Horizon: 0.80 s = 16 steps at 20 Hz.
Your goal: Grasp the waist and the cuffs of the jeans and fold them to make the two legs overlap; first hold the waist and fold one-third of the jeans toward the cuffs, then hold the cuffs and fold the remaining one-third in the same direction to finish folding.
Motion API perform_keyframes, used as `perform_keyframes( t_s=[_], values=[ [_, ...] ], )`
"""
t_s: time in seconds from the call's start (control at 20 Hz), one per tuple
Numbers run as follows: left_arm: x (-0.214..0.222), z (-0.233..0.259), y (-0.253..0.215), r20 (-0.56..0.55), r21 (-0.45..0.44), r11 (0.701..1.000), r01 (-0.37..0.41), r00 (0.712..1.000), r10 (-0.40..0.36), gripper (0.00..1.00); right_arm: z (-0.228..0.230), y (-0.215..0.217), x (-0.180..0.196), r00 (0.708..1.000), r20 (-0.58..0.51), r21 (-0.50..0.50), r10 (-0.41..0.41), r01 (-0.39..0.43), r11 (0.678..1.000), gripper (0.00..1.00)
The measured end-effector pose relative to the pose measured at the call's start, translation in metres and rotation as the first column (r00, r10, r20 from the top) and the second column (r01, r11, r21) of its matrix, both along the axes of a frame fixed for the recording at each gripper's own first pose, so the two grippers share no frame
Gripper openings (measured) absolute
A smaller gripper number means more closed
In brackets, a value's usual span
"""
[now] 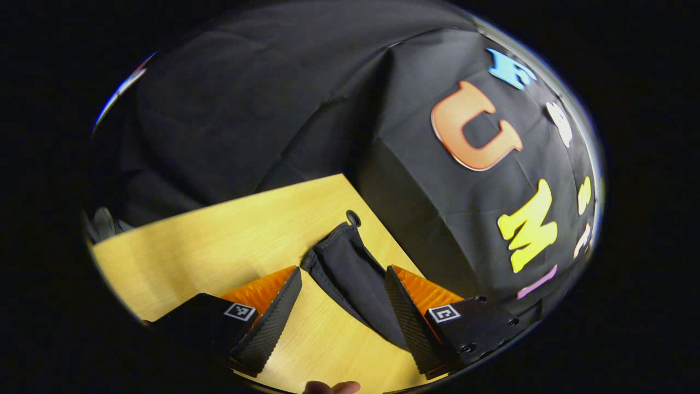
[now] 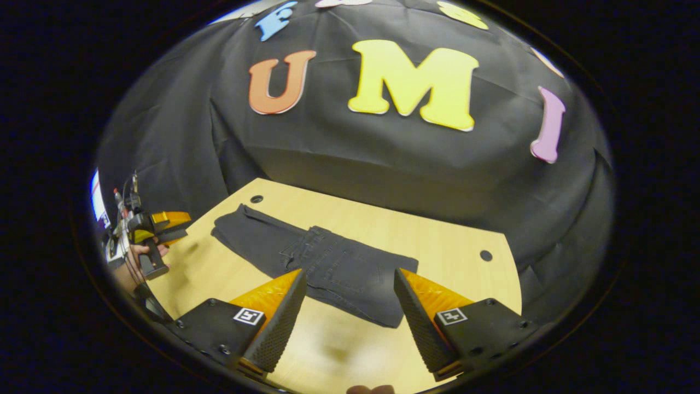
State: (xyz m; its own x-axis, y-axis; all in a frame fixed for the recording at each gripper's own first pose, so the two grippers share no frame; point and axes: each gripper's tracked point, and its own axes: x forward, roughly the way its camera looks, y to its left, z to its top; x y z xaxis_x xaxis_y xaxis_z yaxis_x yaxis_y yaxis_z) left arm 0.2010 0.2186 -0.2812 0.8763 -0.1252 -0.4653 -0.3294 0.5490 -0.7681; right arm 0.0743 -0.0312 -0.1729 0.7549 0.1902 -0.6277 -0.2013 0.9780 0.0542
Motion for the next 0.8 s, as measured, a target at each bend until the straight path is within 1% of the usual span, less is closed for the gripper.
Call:
perform_keyframes(
  t_s=[0.05,0.15,0.3,0.4,0.45,0.5,0.65,0.75,0.8],
  values=[
    [0.007,-0.015,-0.004,-0.027,-0.049,0.999,-0.011,1.0,0.009,0.99,0.001,-0.011,-0.004,1.0,-0.008,0.003,-0.024,0.024,1.0,0.99],
    [0.019,-0.025,-0.012,-0.047,-0.16,0.987,-0.024,0.999,0.017,0.99,0.002,-0.031,-0.011,0.999,-0.012,-0.013,-0.053,0.053,0.998,0.98],
    [0.032,-0.036,-0.015,-0.093,-0.297,0.952,-0.065,0.995,0.039,0.98,-0.002,-0.039,-0.027,0.996,-0.042,-0.001,-0.074,0.074,0.997,0.98],
    [0.046,-0.041,-0.013,-0.116,-0.356,0.929,-0.104,0.991,0.067,0.98,-0.004,-0.047,-0.03,0.994,-0.059,0.006,-0.095,0.096,0.995,0.98],
    [0.057,-0.045,-0.015,-0.12,-0.369,0.923,-0.114,0.99,0.074,0.96,-0.003,-0.052,-0.029,0.992,-0.061,0.012,-0.111,0.112,0.994,0.98],
    [0.062,-0.046,-0.017,-0.126,-0.377,0.918,-0.119,0.989,0.076,0.95,-0.003,-0.057,-0.029,0.99,-0.063,0.019,-0.129,0.13,0.991,0.98],
    [0.071,-0.048,-0.019,-0.121,-0.376,0.922,-0.094,0.991,0.051,0.95,-0.004,-0.065,-0.029,0.982,-0.078,0.043,-0.169,0.173,0.984,0.98],
    [0.078,-0.049,-0.02,-0.106,-0.38,0.921,-0.086,0.993,0.049,0.95,-0.004,-0.066,-0.026,0.981,-0.076,0.041,-0.179,0.182,0.982,0.98],
    [0.082,-0.047,-0.02,-0.099,-0.389,0.916,-0.094,0.993,0.06,0.95,-0.005,-0.065,-0.026,0.98,-0.077,0.04,-0.181,0.185,0.982,0.98]
  ],
)
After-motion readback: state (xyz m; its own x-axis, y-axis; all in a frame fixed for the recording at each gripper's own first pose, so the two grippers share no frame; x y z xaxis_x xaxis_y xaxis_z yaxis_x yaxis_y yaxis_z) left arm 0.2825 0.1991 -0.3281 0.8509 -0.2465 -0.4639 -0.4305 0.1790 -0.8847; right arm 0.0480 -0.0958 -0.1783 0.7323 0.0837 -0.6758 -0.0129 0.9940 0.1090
